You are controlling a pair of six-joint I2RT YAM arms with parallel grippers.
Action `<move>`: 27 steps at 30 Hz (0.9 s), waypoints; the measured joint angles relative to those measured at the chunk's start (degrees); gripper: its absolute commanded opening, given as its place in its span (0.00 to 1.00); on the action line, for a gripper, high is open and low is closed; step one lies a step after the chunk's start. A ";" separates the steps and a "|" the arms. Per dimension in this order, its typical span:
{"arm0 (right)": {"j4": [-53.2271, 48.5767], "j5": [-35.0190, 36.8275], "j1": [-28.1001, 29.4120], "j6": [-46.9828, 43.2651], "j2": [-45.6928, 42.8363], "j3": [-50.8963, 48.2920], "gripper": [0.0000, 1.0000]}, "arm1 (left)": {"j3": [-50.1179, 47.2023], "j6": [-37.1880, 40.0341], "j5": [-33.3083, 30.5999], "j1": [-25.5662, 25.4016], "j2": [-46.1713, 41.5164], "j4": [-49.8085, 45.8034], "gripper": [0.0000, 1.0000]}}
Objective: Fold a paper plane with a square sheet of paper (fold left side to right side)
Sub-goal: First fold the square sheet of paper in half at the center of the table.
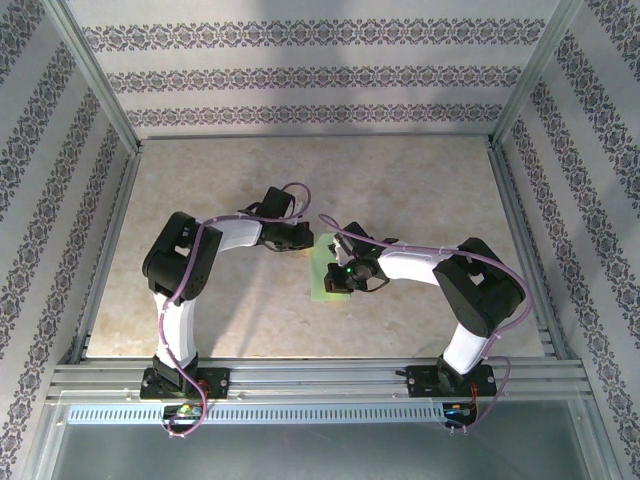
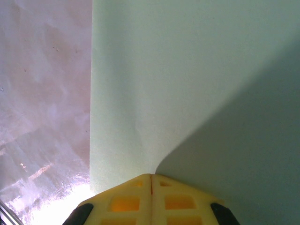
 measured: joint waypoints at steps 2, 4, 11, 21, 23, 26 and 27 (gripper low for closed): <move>0.04 0.04 0.00 0.00 -0.02 0.00 0.00 | 0.59 0.20 0.44 0.22 0.39 -0.37 0.03; 0.24 0.13 0.00 0.00 -0.02 0.00 0.00 | 1.31 0.44 0.79 0.33 0.92 -0.76 0.03; 1.18 1.36 0.00 0.02 -0.02 0.00 0.00 | 5.95 1.55 1.86 1.09 3.69 -3.30 0.03; 2.64 3.48 -0.02 0.07 0.00 0.04 0.00 | 13.70 2.73 2.12 2.03 8.24 -6.91 0.03; 2.64 3.52 0.00 0.09 0.00 0.04 0.00 | 15.37 2.89 1.25 2.40 9.14 -7.15 0.03; 2.49 3.43 0.00 0.11 -0.02 0.02 0.00 | 17.88 3.04 0.00 3.61 10.54 -7.21 0.04; 2.49 3.37 0.00 0.24 -0.02 0.02 0.00 | 18.62 3.23 -0.85 4.04 10.88 -7.21 0.04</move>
